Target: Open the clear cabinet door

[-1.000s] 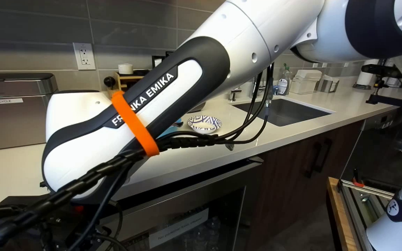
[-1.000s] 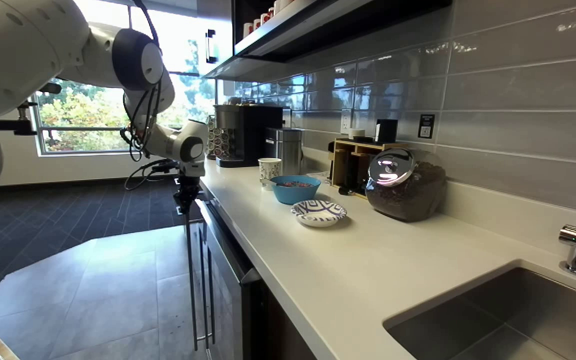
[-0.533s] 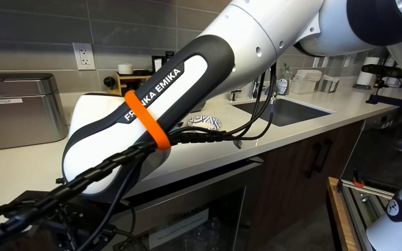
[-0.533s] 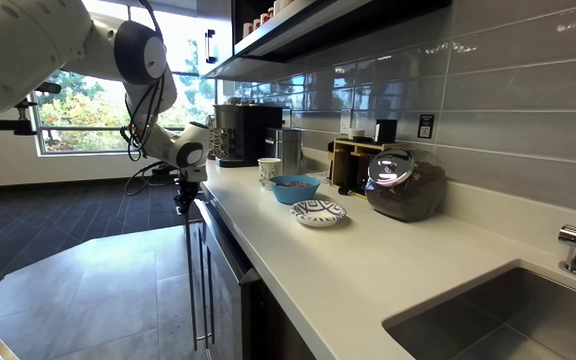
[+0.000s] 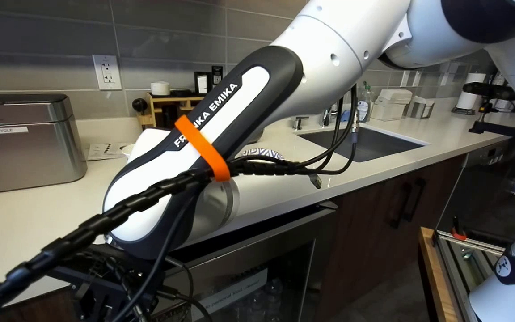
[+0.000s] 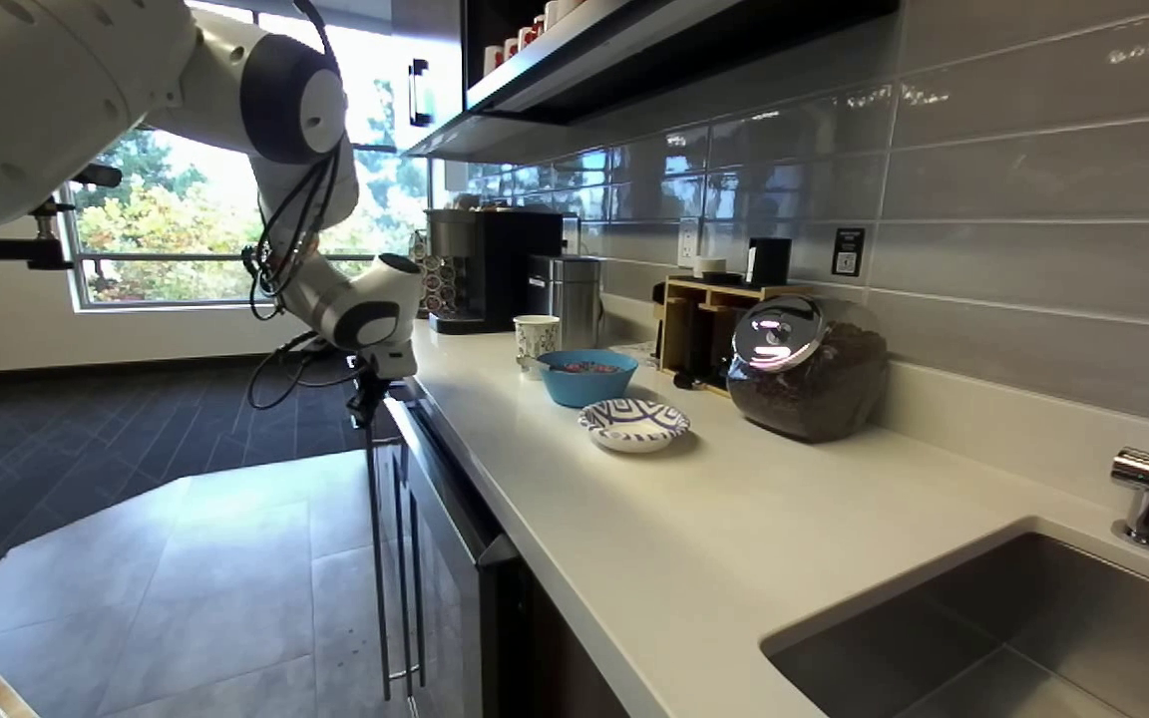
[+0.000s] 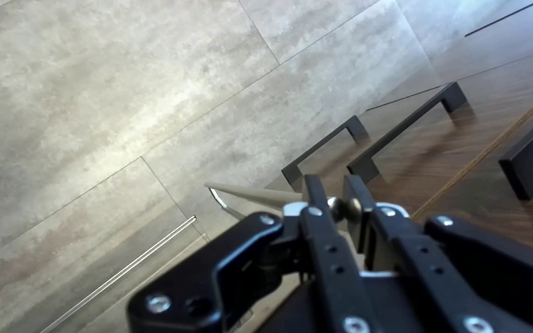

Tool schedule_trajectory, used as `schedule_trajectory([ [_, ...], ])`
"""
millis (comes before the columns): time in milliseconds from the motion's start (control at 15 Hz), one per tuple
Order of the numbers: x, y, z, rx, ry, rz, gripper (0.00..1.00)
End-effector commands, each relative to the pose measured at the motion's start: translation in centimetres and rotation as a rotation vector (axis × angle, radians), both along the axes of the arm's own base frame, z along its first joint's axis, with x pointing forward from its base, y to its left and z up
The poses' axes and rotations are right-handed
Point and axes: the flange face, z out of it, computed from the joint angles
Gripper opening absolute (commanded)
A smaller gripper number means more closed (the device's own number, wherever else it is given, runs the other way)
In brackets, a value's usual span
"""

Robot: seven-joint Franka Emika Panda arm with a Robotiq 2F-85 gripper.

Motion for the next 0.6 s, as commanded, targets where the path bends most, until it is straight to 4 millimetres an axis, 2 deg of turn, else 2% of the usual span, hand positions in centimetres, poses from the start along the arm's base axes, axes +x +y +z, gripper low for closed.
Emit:
schedule_trajectory([
  [0, -6.7, 4.2, -1.7, 0.098, 0.072, 0.127, 0.04],
  [267, -12.1, 6.1, -2.6, 0.158, 0.161, 0.274, 0.04],
  [400, -14.0, 5.7, -3.2, 0.109, 0.235, 0.303, 0.04],
  [533, -15.0, 5.7, -2.8, 0.075, 0.283, 0.324, 0.04],
])
